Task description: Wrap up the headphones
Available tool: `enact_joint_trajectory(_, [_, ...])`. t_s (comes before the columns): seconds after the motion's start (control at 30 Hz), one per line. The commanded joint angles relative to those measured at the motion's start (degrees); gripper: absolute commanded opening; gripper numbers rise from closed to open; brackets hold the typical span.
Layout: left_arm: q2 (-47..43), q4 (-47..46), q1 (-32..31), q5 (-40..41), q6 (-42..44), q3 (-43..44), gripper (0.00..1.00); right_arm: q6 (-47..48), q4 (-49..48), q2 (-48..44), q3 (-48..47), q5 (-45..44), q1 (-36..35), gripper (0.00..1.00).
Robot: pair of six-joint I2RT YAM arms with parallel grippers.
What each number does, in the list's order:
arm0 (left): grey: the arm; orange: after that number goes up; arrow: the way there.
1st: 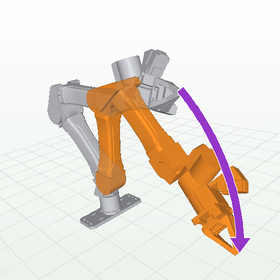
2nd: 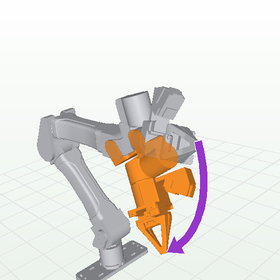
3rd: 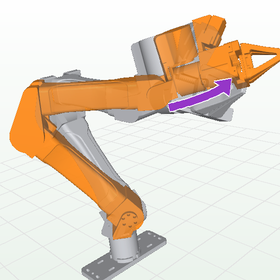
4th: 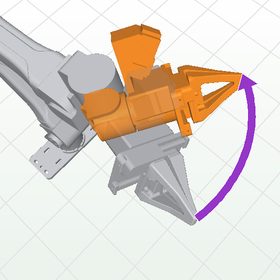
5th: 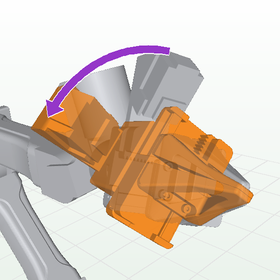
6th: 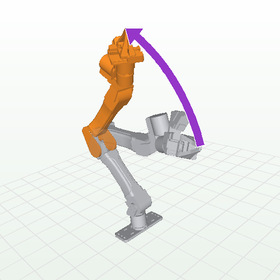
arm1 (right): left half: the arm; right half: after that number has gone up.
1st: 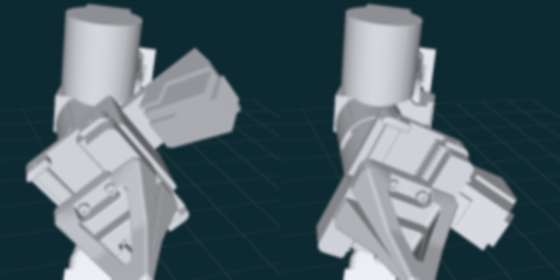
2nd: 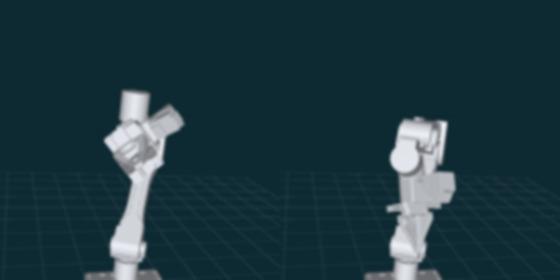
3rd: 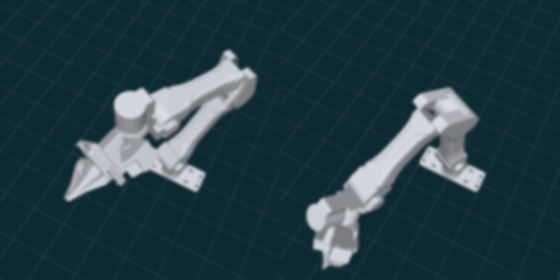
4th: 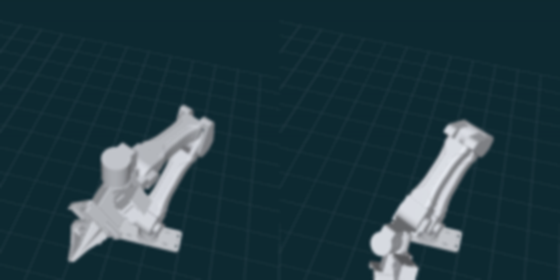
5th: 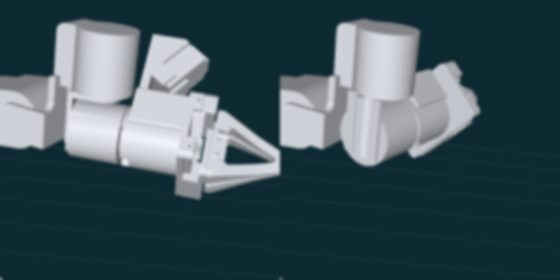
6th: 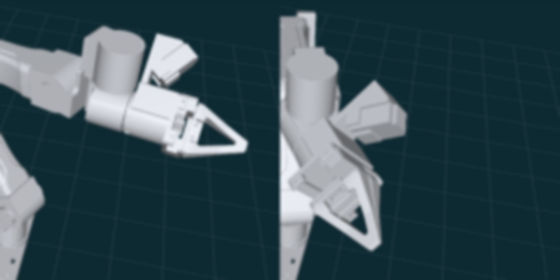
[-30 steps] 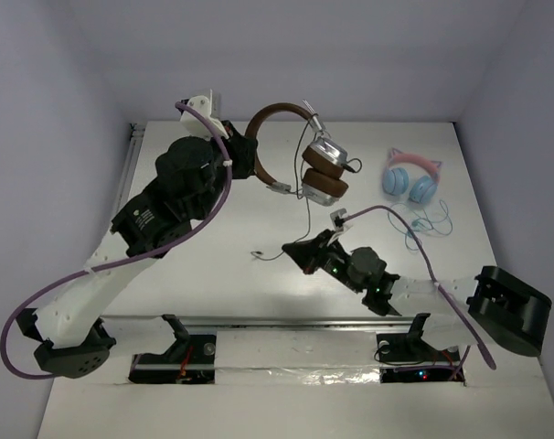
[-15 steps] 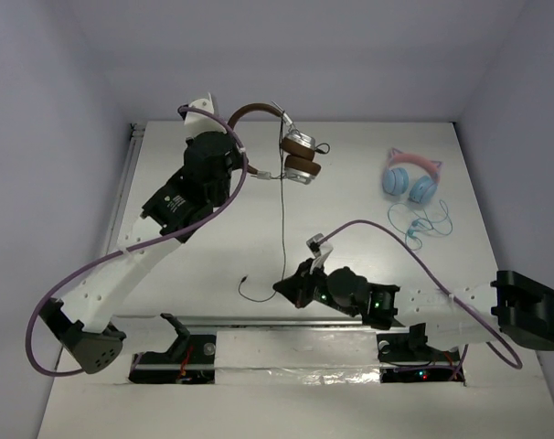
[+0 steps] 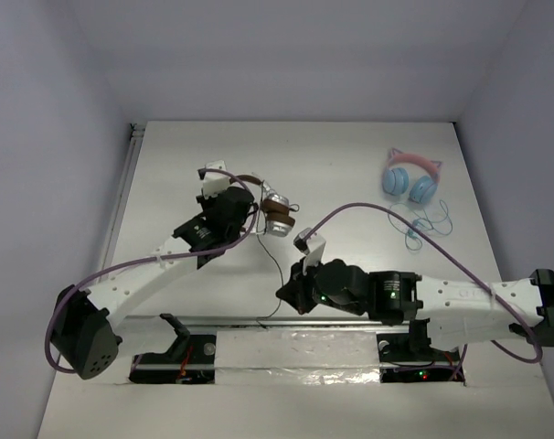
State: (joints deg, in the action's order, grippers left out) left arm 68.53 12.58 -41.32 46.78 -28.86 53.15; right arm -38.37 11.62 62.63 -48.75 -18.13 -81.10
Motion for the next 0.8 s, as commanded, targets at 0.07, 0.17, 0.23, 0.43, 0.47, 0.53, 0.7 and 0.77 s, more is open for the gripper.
enact_joint_trajectory(0.07, [-7.2,-0.6,-3.1,1.6,-6.7,-4.9,0.0,5.6,16.7,-1.5,-8.7,-7.7,-0.5,0.0])
enact_joint_trajectory(0.17, [-7.9,2.5,-7.9,1.9,-9.1,-7.3,0.0,8.6,21.2,-1.0,-12.5,-11.8,-0.5,0.0])
enact_joint_trajectory(0.23, [-7.6,4.9,-11.7,2.9,-11.5,-8.0,0.0,11.0,24.0,-0.1,-15.0,-14.7,-0.5,0.0])
enact_joint_trajectory(0.43, [-7.3,14.1,-16.2,3.2,-16.5,-8.8,0.0,14.1,33.3,3.2,-20.3,-21.2,1.3,0.0])
enact_joint_trajectory(0.47, [-8.5,16.5,-16.2,2.9,-17.9,-8.9,0.0,14.4,34.2,3.2,-21.1,-21.6,1.3,0.0])
enact_joint_trajectory(0.53, [-10.5,15.9,-16.2,1.8,-17.4,-9.6,0.0,14.6,36.0,3.0,-21.6,-20.8,2.0,0.0])
enact_joint_trajectory(0.7, [-14.3,16.9,-16.2,0.6,-14.9,-7.1,0.0,14.9,37.2,2.5,-20.3,-17.9,3.1,0.0])
enact_joint_trajectory(0.77, [-12.6,18.5,-16.2,-0.8,-13.8,-5.8,0.0,14.0,38.6,3.3,-20.2,-21.0,4.9,0.0])
